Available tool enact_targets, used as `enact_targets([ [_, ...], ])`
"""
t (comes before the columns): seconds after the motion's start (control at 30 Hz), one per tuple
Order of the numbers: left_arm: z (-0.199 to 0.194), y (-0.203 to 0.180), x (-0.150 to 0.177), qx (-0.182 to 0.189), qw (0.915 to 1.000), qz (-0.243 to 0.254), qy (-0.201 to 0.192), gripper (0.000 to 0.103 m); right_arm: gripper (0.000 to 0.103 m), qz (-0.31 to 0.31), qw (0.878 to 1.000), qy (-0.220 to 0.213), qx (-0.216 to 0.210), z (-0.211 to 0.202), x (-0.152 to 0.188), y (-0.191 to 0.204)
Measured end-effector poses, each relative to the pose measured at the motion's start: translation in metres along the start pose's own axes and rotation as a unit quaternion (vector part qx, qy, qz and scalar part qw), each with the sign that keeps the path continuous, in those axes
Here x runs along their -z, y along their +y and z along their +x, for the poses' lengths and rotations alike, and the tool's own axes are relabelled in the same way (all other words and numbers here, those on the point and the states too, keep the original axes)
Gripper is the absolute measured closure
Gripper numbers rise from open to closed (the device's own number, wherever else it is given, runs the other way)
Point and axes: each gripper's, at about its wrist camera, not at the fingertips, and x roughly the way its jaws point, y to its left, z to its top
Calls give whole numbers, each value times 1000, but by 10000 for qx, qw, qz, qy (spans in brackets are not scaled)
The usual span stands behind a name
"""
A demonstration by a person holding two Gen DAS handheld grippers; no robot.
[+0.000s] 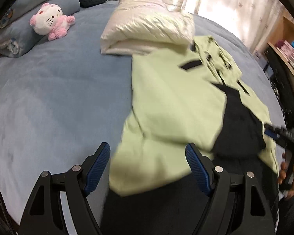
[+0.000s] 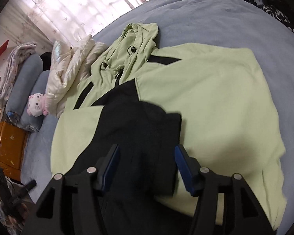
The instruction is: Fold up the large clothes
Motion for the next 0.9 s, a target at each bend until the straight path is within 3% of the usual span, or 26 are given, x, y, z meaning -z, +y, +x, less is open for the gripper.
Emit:
enact_targets([
  [0.17, 49, 30, -54, 21, 9992, -357, 165, 25, 45, 104, 9998, 195, 27, 30, -15, -7],
  [0.27, 84, 40, -69, -137, 9983, -443, 349, 25, 45, 78, 9997, 228, -15, 38, -15, -10],
  [0.4, 118, 46, -74, -39, 9964, -570, 632, 25, 46, -154, 9997, 182, -27, 38, -13, -9],
  [0.43, 124, 44, -74, -7, 9962, -562, 670, 25, 50, -284, 9995, 163, 19, 38, -13, -7],
  [0.47, 128, 44, -74, 0, 9962, -550, 676, 25, 68, -446, 9988, 182, 100, 38, -12, -5],
  [0.5, 132, 42, -74, -7, 9965, -540, 641, 25, 98, -528, 9983, 200, 128, 38, -13, -4],
  [0.53, 135, 41, -75, -1, 9968, -524, 610, 25, 102, -582, 9980, 238, 90, 38, -12, -3],
  [0.63, 141, 38, -79, -11, 9973, -491, 541, 25, 103, -832, 9960, -107, 320, 26, -14, 4],
  [0.7, 142, 38, -81, -5, 9974, -500, 522, 25, 103, -740, 9962, -388, 240, 12, -22, 5],
  [0.83, 142, 39, -82, 68, 9970, -561, 520, 24, 99, -120, 9994, -287, 132, 12, -38, -16],
  [0.87, 142, 39, -82, 75, 9971, -554, 521, 24, 90, 24, 9999, -138, 77, 18, -40, -23],
  [0.9, 142, 39, -82, 81, 9972, -535, 518, 24, 74, 78, 9999, -68, 79, 21, -39, -25],
])
